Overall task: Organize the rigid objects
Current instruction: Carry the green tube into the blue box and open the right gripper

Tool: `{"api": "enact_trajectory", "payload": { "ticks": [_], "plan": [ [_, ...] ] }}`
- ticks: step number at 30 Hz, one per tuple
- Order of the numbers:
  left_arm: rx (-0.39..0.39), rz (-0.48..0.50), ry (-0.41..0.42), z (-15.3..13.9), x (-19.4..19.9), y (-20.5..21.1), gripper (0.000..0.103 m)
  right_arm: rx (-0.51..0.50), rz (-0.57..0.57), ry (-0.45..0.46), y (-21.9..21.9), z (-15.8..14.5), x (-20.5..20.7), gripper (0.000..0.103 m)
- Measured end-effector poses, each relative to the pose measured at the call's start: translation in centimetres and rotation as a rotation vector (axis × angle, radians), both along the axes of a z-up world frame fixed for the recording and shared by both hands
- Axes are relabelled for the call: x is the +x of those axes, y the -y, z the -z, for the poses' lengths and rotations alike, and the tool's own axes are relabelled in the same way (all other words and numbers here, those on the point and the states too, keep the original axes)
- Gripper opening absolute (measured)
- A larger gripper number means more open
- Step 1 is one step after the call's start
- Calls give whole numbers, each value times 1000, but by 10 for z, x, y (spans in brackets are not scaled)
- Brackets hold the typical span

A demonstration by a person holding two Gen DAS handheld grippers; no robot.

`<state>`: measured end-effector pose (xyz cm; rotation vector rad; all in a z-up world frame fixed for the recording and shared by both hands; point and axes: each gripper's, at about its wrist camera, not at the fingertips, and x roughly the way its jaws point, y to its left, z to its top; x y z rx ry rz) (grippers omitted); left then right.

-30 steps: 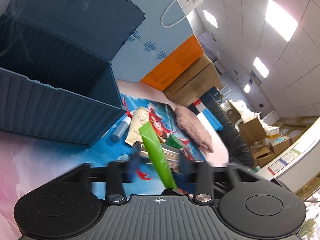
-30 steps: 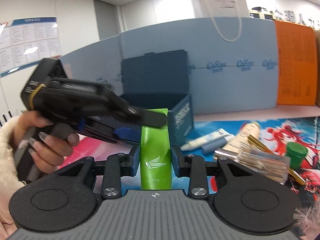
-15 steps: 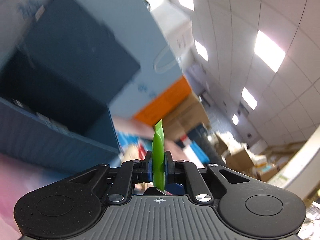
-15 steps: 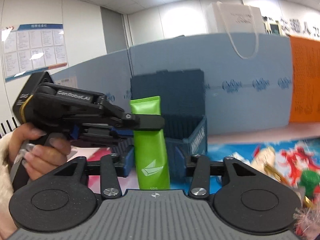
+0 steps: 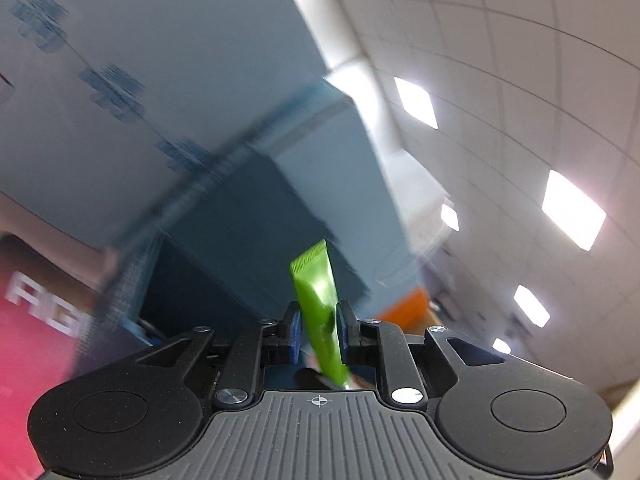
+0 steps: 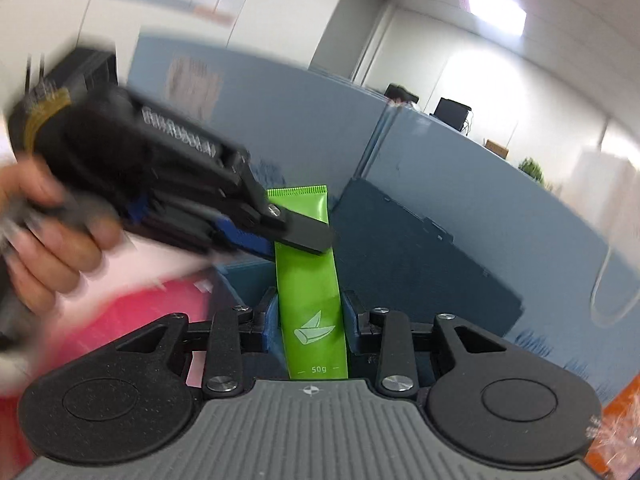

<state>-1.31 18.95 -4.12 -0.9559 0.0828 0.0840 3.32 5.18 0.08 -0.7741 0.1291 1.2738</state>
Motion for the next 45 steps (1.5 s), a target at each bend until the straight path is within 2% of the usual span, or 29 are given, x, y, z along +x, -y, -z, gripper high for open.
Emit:
{"api": "enact_trajectory", "payload": {
  "ticks": [4, 6, 9, 14, 17, 18, 19, 22, 32, 34, 35, 37, 41, 43, 45],
  "plan": [
    [-53, -65, -21, 6, -6, -21, 19, -103, 25, 104, -28, 16, 13, 30],
    [-74, -81, -30, 14, -8, -30, 20, -151, 7, 104, -41, 22, 24, 30],
    [-98, -92, -42, 17, -8, -35, 20, -192, -31, 23, -47, 25, 34, 26],
    [-102, -84, -67, 19, -9, -33, 21, -239, -43, -84, -62, 28, 46, 25],
    [-96, -76, -76, 19, -10, -32, 21, -249, -41, -90, -56, 30, 46, 22],
    [-95, -73, -81, 19, -10, -31, 22, -253, -44, -82, -57, 30, 46, 12],
    [-96, -70, -87, 19, -9, -31, 22, -257, -44, -70, -59, 31, 46, 10],
    [-102, -68, -96, 18, -7, -32, 28, -286, -47, -43, -64, 33, 45, 10],
    [-104, -52, -115, 20, -1, -31, 30, -250, -30, -84, -57, 25, 50, 10],
    [-104, -43, -116, 20, 0, -31, 33, -229, -17, -100, -53, 21, 51, 10],
    [-103, -40, -114, 20, 0, -31, 38, -219, -11, -106, -50, 20, 52, 10],
    [-97, -33, -115, 19, 1, -29, 42, -201, -8, -116, -47, 18, 50, 12],
    [-80, -15, -116, 17, 3, -25, 50, -157, 16, -136, -35, 10, 50, 33],
    [-66, -3, -114, 15, 5, -22, 51, -140, 19, -135, -29, 6, 49, 37],
    [-53, 10, -112, 13, 6, -19, 56, -116, 29, -130, -22, 3, 47, 45]
  ]
}}
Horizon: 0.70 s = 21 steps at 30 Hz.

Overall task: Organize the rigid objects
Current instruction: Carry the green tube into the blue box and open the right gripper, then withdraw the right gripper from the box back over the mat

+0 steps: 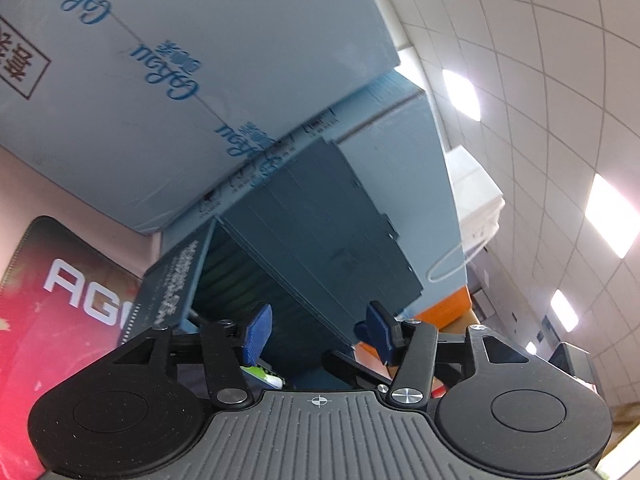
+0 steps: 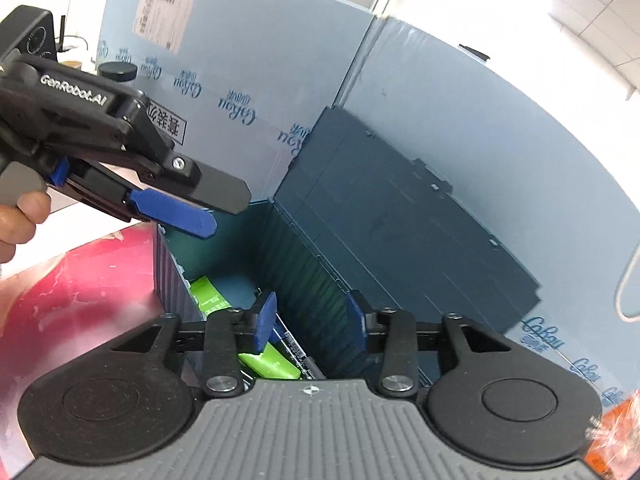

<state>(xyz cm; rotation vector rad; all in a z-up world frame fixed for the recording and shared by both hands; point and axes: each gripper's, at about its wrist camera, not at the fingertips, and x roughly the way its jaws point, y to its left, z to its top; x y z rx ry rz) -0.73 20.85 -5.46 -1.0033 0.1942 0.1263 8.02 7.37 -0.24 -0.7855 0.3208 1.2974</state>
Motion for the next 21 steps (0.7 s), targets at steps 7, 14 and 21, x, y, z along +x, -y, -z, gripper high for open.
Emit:
{"api": "enact_trajectory", "payload": {
  "ticks": [7, 14, 21],
  "plan": [
    [31, 75, 23, -7, 7, 18, 75, 95, 58, 9, 33, -8, -4, 76],
    [105, 130, 38, -17, 12, 39, 88, 213, 139, -2, 69, -14, -7, 89],
    [174, 145, 19, -23, 16, 54, 93, 323, 221, -6, 105, -15, -13, 98]
  ]
}}
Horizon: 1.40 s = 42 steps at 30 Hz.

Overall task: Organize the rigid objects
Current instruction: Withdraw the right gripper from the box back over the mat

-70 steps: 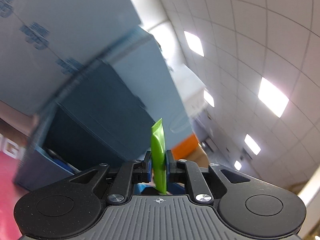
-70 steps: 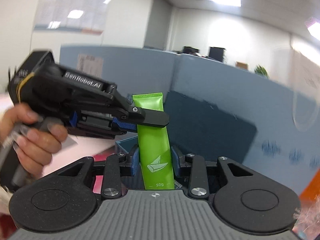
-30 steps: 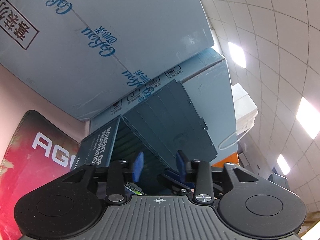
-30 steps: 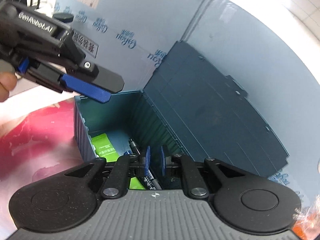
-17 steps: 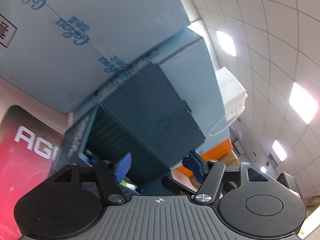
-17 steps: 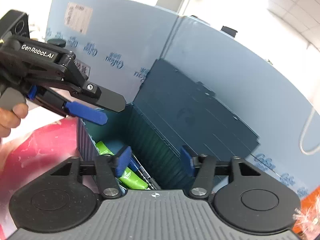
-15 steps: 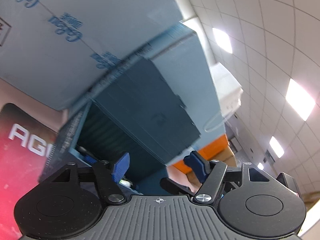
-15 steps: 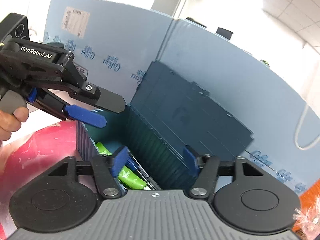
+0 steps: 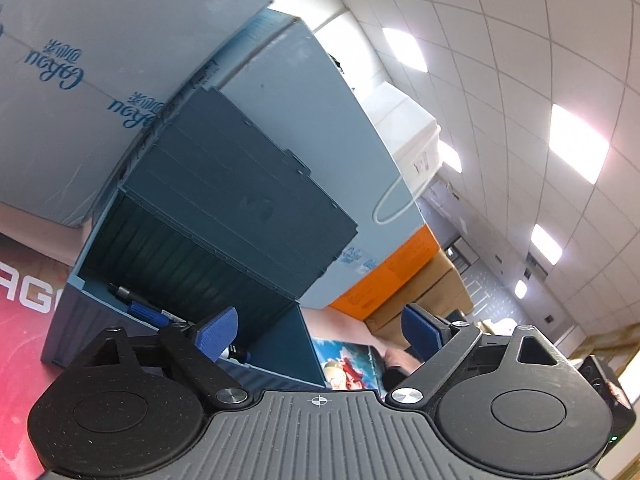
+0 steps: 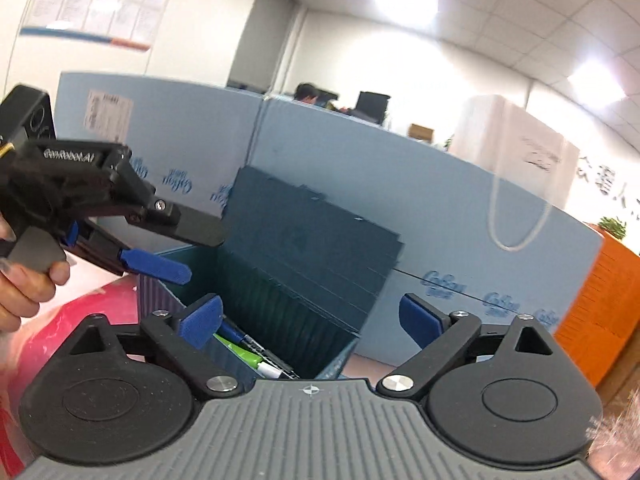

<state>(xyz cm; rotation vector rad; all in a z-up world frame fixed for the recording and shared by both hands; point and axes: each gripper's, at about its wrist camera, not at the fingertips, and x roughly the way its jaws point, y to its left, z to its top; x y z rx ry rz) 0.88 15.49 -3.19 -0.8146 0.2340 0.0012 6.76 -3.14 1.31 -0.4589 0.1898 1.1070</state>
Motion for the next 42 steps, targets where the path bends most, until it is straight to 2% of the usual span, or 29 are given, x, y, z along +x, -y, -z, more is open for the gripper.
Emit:
{"api": "enact_trajectory", "payload": {
  "ticks": [7, 18, 25, 30, 33, 37, 40, 42],
  "plan": [
    [117, 4, -10, -6, 5, 21, 97, 110, 125, 4, 33, 0, -8, 101],
    [315, 31, -32, -12, 8, 53, 98, 235, 408, -34, 83, 16, -17, 103],
    [388, 70, -40, -10, 14, 69, 98, 295, 562, -71, 112, 23, -17, 103],
    [452, 120, -13, -11, 20, 87, 98, 340, 665, -105, 130, 32, -14, 103],
    [546, 196, -1, -7, 29, 105, 98, 315, 656, -122, 138, 41, -8, 103],
    [669, 301, -15, 4, 37, 130, 97, 184, 583, -95, 144, 56, 2, 103],
    [713, 363, -34, 12, 46, 147, 97, 117, 528, -102, 150, 69, 10, 103],
    [710, 395, -47, 17, 50, 155, 97, 93, 487, -125, 155, 77, 17, 103]
  ]
}}
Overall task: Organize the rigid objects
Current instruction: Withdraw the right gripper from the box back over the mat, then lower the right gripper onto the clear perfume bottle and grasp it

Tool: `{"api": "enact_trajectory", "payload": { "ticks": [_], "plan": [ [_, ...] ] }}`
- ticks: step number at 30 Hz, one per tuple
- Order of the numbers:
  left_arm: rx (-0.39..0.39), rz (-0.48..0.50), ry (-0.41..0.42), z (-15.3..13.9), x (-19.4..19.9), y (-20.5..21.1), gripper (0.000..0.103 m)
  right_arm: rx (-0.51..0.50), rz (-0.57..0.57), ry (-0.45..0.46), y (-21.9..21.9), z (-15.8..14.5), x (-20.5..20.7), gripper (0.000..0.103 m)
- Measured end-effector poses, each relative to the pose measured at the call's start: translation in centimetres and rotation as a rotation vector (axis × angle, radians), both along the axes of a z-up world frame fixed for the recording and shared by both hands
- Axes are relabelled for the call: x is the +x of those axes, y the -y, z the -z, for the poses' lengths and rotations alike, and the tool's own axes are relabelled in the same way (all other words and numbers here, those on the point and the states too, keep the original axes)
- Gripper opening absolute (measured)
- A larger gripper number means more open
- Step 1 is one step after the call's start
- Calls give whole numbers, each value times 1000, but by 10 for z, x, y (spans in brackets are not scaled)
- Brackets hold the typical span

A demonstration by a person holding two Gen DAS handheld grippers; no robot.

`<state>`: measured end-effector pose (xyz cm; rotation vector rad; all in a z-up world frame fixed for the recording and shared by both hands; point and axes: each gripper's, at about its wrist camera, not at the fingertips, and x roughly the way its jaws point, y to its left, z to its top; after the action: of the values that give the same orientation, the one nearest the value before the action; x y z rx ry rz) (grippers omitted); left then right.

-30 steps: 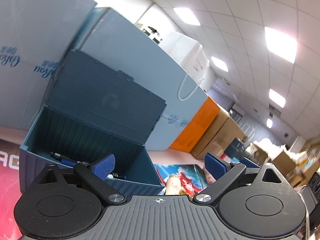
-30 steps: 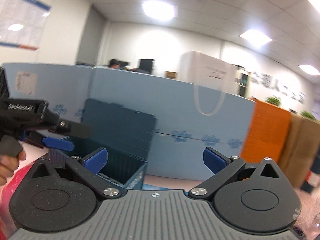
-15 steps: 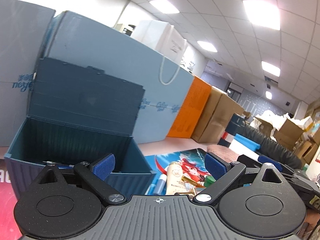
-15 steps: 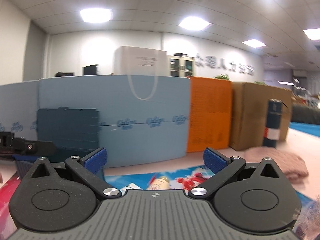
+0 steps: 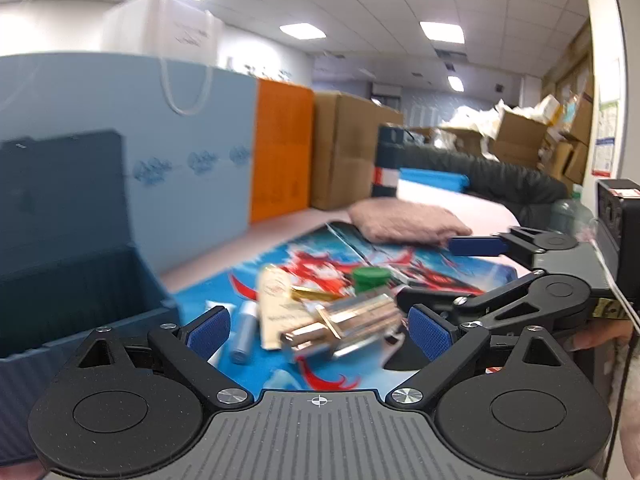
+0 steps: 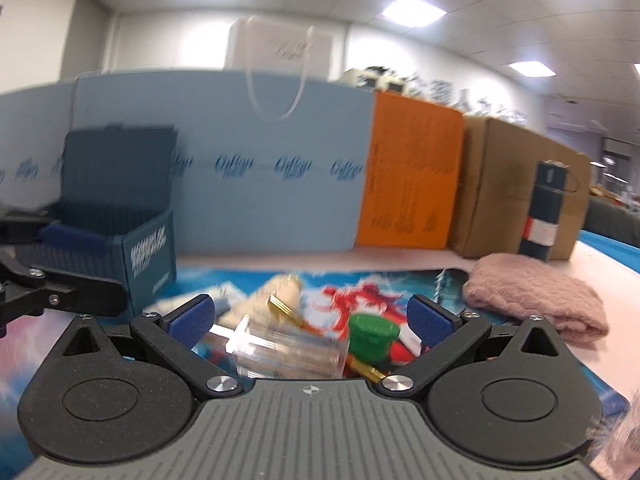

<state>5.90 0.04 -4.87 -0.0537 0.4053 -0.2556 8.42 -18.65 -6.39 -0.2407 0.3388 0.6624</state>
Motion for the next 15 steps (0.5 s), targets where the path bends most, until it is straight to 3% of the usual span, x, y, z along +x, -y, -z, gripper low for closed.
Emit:
{"api": "enact_trajectory", "payload": {
  "ticks": [6, 10, 15],
  "plan": [
    [-74, 20, -81, 18, 21, 5, 96, -98, -149, -73, 2, 21, 24, 103],
    [-100, 27, -117, 28, 33, 9, 96, -221, -217, -61, -8, 28, 37, 103],
    [-122, 57, -157, 37, 44, 12, 96, -284, -296, -66, -17, 32, 56, 101]
  ]
}}
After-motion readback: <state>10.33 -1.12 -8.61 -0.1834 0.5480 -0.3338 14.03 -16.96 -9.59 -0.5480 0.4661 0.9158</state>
